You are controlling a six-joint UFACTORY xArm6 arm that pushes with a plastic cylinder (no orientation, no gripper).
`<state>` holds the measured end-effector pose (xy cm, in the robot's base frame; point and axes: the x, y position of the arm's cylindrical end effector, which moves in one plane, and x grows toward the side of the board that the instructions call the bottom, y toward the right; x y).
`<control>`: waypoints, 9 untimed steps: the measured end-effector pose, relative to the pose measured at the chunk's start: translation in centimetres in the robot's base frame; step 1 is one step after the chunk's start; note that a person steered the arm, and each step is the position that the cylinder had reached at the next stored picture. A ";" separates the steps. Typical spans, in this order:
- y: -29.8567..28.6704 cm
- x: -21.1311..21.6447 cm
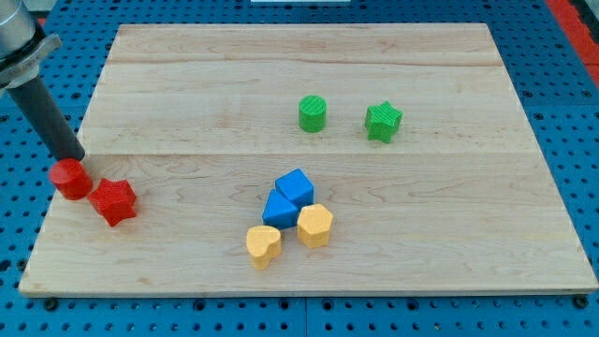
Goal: Push the green star along with the green star to the left
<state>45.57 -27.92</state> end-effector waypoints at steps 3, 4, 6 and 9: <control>2.9 3.1; 2.6 1.5; 16.0 -7.3; 42.0 -1.1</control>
<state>44.42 14.13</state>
